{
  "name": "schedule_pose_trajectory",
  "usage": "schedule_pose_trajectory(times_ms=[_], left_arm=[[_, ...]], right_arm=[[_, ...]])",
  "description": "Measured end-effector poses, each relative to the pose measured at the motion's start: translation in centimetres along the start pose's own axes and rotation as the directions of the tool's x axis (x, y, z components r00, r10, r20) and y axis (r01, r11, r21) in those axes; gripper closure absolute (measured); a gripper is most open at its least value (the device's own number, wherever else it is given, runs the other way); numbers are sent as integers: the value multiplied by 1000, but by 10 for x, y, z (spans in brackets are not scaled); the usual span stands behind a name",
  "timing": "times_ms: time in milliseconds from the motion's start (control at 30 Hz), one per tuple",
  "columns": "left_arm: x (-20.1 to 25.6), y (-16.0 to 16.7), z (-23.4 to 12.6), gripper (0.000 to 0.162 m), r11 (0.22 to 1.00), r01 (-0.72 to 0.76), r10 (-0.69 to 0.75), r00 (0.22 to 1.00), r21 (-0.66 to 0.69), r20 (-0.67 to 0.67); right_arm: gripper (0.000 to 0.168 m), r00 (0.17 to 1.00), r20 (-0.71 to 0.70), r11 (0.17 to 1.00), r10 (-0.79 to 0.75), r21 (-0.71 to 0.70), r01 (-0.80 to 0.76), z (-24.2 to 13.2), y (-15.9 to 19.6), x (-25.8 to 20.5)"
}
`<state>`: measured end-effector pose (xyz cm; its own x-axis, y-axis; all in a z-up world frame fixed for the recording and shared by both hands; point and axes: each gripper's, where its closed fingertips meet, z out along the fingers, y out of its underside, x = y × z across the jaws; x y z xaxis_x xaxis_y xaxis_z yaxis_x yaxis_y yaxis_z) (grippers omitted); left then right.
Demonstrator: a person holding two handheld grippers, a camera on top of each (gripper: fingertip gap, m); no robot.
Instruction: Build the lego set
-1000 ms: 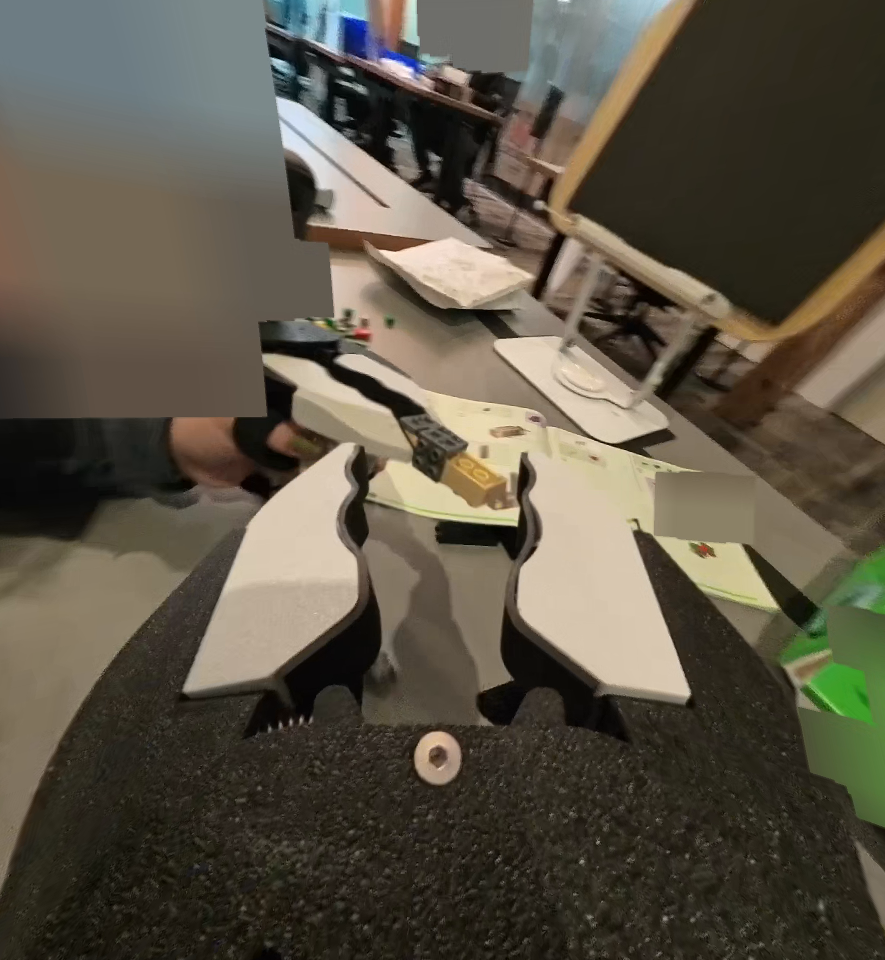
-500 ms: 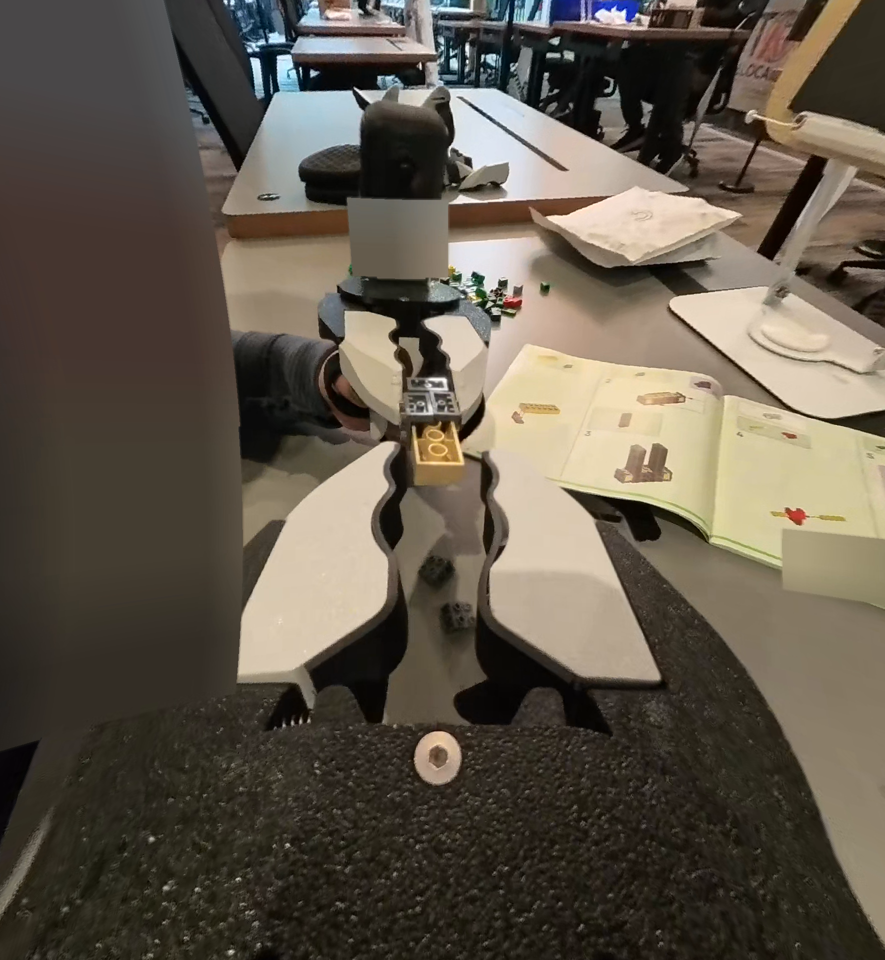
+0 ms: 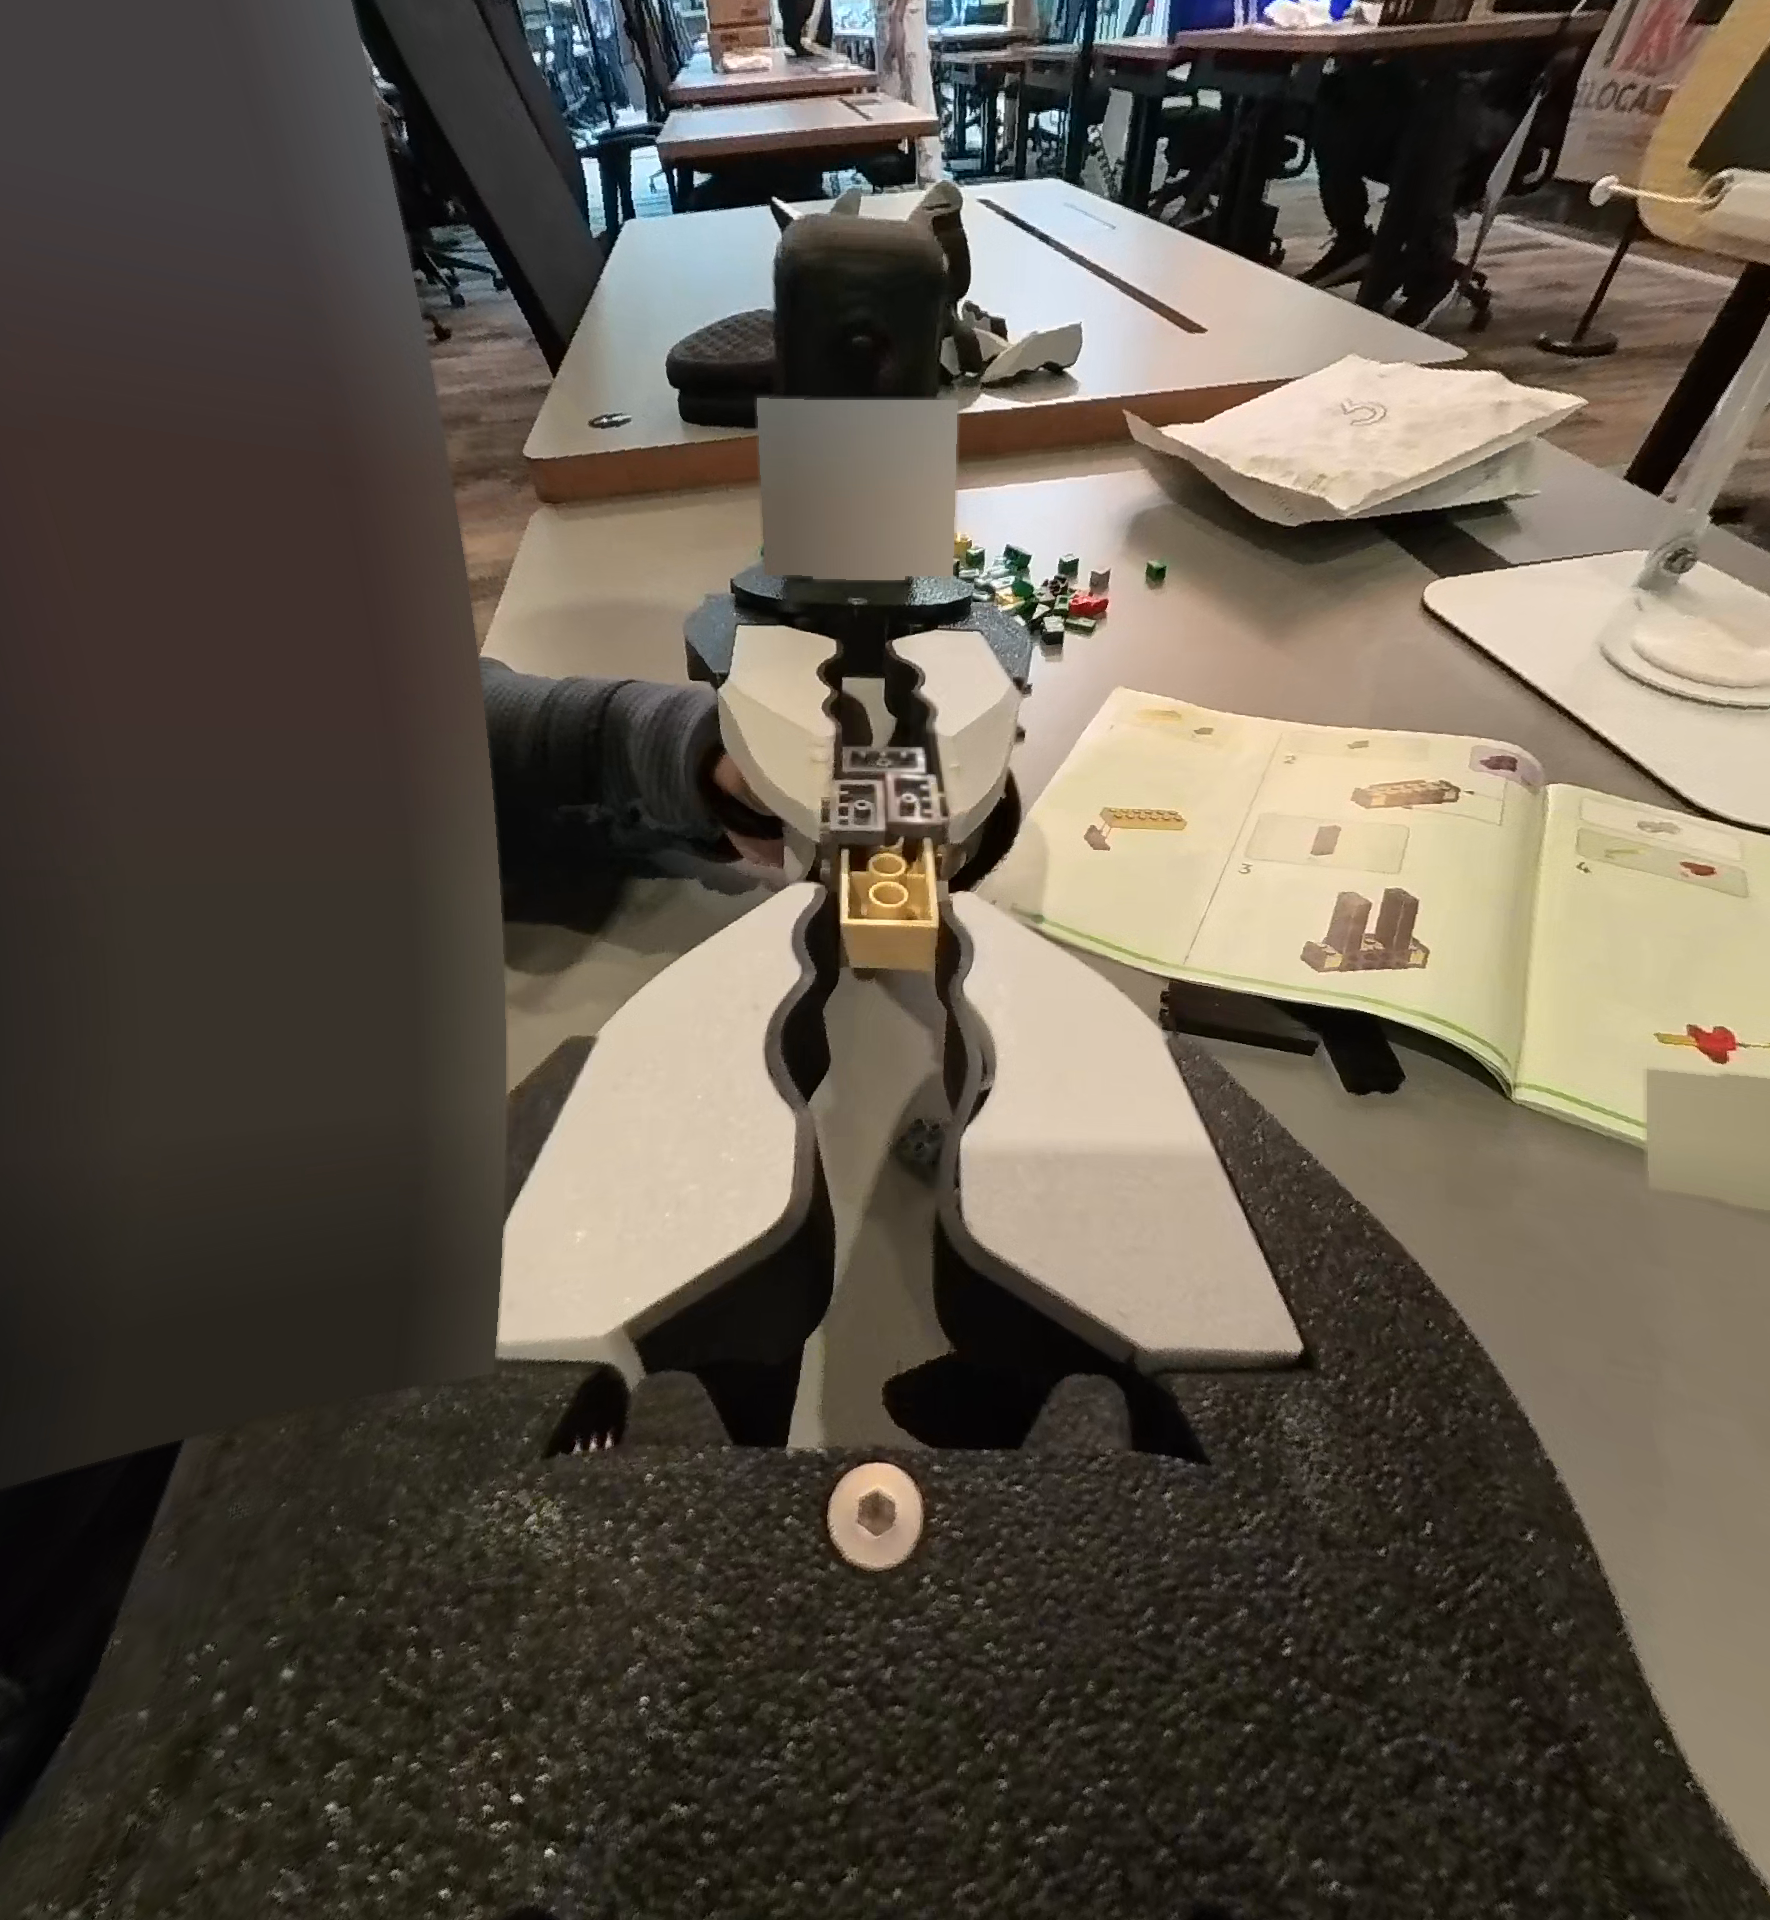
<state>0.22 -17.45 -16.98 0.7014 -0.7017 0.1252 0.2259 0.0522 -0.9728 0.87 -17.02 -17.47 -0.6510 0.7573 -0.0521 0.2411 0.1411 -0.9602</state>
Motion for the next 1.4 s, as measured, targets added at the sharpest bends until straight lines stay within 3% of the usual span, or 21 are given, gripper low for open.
schedule_pose_trajectory(times_ms=[33,600,833,1400], left_arm=[[-1,0,0,143,1000,-1,1,1000,3,10],[-27,6,-4,103,999,38,-32,983,-32,178],[-31,10,1,103,996,-39,58,966,-80,253],[-37,10,-5,107,996,-23,45,961,-83,273]], right_arm=[[151,1000,-8,1000,2,5,-2,0,0,1],[151,991,-112,997,78,23,-76,4,11,16],[151,991,-126,999,40,-24,-43,10,15,12],[151,989,-132,998,60,18,-58,7,12,14]])
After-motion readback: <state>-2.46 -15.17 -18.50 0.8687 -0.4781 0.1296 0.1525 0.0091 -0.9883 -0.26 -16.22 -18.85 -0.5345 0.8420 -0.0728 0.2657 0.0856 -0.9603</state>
